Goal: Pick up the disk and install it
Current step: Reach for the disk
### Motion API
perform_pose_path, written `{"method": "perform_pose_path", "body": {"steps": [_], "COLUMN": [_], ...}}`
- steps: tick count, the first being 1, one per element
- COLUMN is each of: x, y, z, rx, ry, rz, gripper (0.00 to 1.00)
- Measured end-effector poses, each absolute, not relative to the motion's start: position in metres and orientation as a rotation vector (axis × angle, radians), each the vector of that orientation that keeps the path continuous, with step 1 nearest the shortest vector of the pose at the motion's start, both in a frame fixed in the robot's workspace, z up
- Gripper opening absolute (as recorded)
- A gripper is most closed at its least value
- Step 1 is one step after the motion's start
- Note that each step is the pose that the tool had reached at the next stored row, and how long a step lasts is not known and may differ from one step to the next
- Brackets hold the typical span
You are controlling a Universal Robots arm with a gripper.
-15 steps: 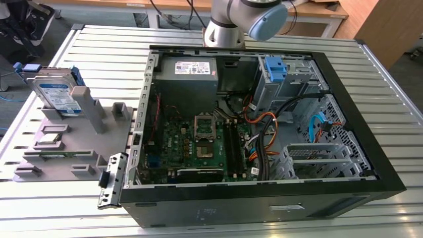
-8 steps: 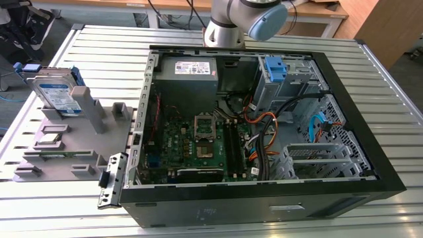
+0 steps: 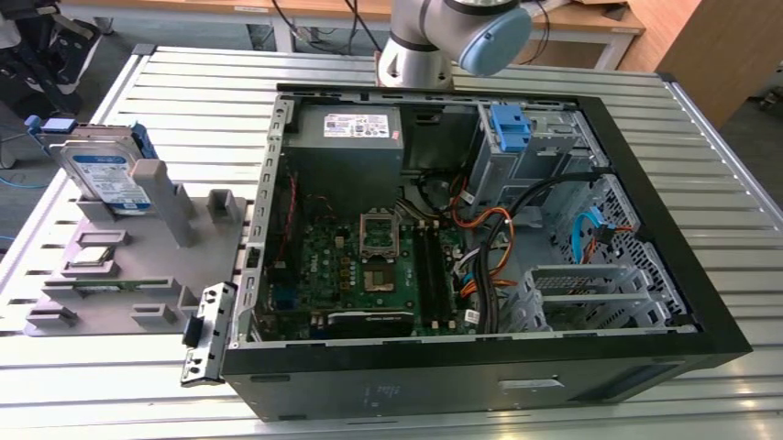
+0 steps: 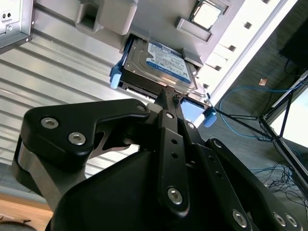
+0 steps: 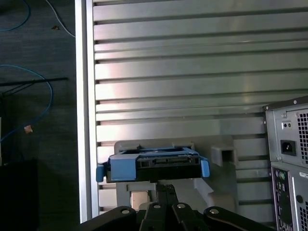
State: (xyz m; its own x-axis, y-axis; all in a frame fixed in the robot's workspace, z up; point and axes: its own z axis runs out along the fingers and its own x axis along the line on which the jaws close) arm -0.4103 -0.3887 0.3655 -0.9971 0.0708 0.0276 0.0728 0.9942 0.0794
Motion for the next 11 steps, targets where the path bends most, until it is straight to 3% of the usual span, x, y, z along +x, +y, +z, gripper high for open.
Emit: {"method": "perform_pose_path", "body": {"steps": [11], "x": [-0.4151], "y": [-0.3839], "z": [0.3615], "rx": [-0.112], "ry": [-3.112], "rz": [-0.125], "gripper": [0.11]}}
